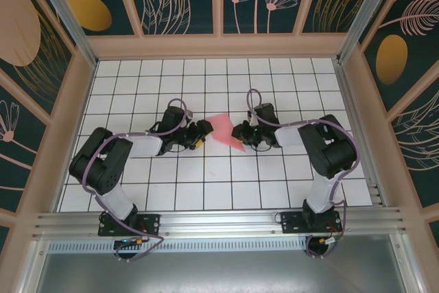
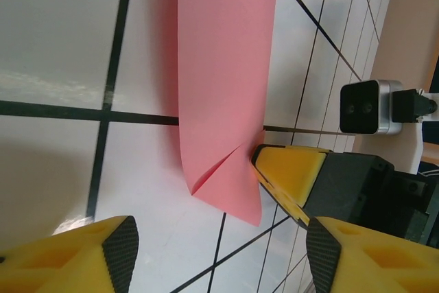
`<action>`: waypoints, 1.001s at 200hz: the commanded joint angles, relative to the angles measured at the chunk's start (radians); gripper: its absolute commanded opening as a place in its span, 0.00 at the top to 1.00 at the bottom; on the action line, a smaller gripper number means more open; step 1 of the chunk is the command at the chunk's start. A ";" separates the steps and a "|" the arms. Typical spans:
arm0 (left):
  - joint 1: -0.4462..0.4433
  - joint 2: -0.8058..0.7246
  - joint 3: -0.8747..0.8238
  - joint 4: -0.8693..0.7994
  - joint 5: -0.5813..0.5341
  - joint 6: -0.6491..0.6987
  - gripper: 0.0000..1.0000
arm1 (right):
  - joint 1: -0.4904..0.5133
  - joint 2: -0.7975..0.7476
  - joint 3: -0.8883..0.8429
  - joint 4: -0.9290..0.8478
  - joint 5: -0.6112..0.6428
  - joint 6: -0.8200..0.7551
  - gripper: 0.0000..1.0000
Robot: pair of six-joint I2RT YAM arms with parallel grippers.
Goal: Fold a paper plane with a square sheet of paper (pick it up from the middle)
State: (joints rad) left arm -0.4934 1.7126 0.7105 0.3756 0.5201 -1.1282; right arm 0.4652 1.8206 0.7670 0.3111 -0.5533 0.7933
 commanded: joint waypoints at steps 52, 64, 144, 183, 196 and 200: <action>-0.033 0.090 0.075 0.033 0.021 -0.045 0.41 | -0.037 -0.006 -0.049 0.025 -0.065 0.026 0.79; -0.040 0.106 0.086 0.036 0.027 -0.042 0.44 | -0.039 -0.006 -0.050 0.027 -0.070 0.026 0.79; -0.054 0.158 0.114 0.050 0.045 -0.030 0.55 | -0.047 -0.011 -0.050 0.045 -0.094 0.022 0.78; -0.055 0.167 0.112 0.105 0.072 -0.048 0.68 | -0.048 -0.034 -0.058 0.071 -0.107 -0.003 0.76; -0.055 0.172 0.114 0.118 0.081 -0.053 0.72 | -0.046 -0.050 -0.060 0.083 -0.112 -0.018 0.75; -0.056 0.173 0.115 0.119 0.082 -0.053 0.74 | -0.046 -0.056 -0.060 0.088 -0.112 -0.022 0.74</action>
State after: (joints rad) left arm -0.5461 1.8622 0.8085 0.4339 0.5682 -1.1748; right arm 0.4259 1.8141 0.7273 0.3664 -0.6422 0.8120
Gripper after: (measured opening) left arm 0.293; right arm 0.243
